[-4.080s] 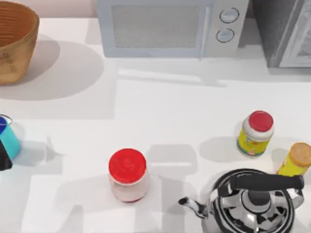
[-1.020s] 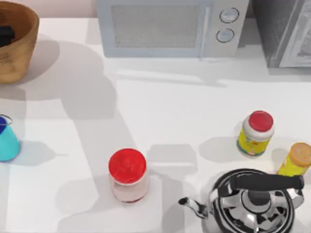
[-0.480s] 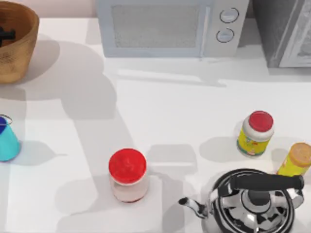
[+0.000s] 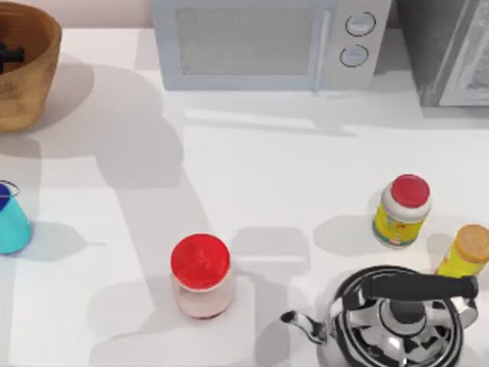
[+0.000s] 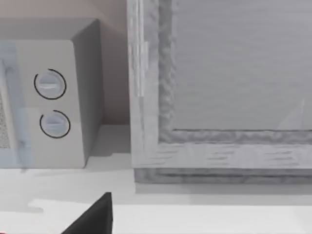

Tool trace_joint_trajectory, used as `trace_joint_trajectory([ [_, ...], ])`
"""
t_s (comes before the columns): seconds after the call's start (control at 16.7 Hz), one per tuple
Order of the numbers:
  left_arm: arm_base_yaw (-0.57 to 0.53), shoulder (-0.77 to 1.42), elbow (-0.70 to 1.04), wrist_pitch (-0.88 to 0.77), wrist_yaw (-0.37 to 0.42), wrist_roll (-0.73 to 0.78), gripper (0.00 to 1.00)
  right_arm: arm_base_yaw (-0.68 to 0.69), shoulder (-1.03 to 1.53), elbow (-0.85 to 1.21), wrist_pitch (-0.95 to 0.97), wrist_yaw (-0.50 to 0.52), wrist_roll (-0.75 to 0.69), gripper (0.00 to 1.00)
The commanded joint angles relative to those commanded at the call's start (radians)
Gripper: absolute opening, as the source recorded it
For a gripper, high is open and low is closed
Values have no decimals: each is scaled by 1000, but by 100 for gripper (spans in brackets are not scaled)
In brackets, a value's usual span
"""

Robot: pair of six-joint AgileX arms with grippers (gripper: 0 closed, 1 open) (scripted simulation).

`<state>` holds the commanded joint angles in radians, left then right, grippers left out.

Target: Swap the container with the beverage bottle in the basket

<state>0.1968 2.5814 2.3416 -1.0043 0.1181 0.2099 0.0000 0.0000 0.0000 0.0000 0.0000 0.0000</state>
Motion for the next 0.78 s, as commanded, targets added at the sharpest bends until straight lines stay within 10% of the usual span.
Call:
trace_joint_trajectory([
  [0.36,1,-151,-150,80,-26,-35,0,0,0,0,0,0,0,100],
  [0.78,-42,-764,-711,348,-83,-106,0,0,0,0,0,0,0,100],
])
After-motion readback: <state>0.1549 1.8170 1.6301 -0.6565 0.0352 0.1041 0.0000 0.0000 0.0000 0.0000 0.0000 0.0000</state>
